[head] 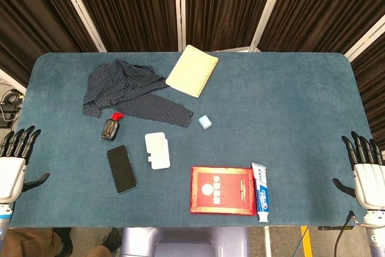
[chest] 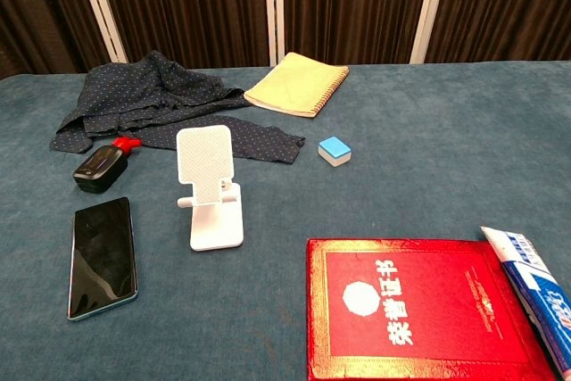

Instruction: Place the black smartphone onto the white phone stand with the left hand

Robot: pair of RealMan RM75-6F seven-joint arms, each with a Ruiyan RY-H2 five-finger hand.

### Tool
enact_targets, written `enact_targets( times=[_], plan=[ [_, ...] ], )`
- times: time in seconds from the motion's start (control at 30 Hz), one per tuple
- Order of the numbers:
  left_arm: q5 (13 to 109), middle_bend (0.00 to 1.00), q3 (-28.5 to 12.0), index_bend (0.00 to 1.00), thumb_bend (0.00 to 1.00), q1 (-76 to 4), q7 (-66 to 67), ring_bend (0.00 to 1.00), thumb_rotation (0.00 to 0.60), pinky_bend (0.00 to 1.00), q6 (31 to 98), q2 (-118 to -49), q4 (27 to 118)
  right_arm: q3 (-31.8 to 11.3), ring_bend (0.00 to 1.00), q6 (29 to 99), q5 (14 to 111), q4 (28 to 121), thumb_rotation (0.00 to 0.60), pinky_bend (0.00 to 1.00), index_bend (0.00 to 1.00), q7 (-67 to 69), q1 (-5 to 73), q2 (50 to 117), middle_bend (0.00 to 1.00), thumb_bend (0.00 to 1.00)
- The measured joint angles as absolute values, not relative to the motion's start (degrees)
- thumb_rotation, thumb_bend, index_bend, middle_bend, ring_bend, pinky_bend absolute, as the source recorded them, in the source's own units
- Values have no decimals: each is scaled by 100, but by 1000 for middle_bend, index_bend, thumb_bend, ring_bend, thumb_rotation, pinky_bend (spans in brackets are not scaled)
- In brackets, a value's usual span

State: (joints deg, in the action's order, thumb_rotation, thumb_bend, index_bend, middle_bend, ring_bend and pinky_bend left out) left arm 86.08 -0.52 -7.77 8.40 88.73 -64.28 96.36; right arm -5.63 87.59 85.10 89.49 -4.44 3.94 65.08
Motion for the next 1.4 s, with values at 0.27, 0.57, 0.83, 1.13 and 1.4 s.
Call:
enact_targets(
  times=[0.27,0.57,0.83,1.13,1.4],
  plan=[
    [8626,0,-78,0,0,-808,775,0,600,0,8741,-6425,9550,-564,0,8762,8515,8966,600,0,0,-444,392,6496,0,0],
    [9349,0,138,0,0,-1587,391,0,600,0,7492,-6578,8777,-586,0,8648,8406,8952,600,0,0,-451,426,6498,0,0],
    [11117,23,597,164,0,-2850,-471,34,600,86,6736,-7325,7033,-692,0,8498,8085,8874,600,0,0,-673,479,6573,0,0],
    [12278,41,1364,189,0,-3960,-1834,52,600,113,7083,-8237,5264,-737,0,8424,7945,8853,600,0,0,-785,509,6612,0,0],
    [12224,43,1553,185,0,-4239,-2011,55,600,116,6935,-8449,5020,-763,0,8410,7860,8836,600,0,0,-775,501,6604,0,0]
  ],
)
